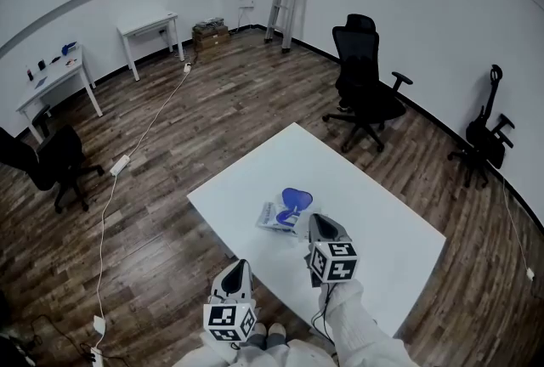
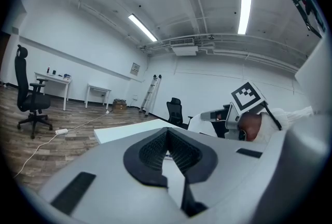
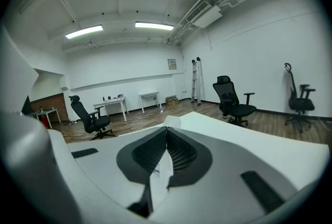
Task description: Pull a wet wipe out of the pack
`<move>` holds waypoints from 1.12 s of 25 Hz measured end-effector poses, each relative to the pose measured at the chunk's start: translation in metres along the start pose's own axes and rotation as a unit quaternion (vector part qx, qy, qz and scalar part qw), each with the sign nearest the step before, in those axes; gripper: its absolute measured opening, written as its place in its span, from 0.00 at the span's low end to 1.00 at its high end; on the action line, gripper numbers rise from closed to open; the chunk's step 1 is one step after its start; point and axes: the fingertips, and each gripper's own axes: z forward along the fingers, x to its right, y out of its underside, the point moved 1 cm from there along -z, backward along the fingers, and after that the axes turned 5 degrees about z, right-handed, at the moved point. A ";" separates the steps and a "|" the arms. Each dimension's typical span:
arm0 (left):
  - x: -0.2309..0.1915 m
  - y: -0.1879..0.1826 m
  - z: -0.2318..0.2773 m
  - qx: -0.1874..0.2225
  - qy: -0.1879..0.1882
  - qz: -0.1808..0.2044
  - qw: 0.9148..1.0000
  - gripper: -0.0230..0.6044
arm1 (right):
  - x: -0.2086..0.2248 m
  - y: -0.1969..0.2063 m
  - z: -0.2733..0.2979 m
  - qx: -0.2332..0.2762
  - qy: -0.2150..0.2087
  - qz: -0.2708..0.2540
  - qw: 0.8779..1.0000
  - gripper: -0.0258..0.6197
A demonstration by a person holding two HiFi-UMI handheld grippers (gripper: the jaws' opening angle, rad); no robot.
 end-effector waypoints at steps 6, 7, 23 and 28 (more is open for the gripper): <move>0.012 -0.002 0.009 0.000 0.021 0.002 1.000 0.03 | 0.003 0.004 -0.025 0.007 0.006 0.015 1.000 0.06; 0.015 -0.003 0.011 0.001 0.024 0.003 1.000 0.03 | 0.004 0.005 -0.030 0.008 0.007 0.018 1.000 0.06; 0.063 -0.009 0.038 0.001 0.090 0.017 0.996 0.03 | 0.021 0.039 -0.095 0.020 0.033 0.069 0.997 0.06; 0.074 -0.010 0.041 -0.002 0.100 0.024 0.995 0.03 | 0.022 0.043 -0.102 0.020 0.032 0.070 0.997 0.06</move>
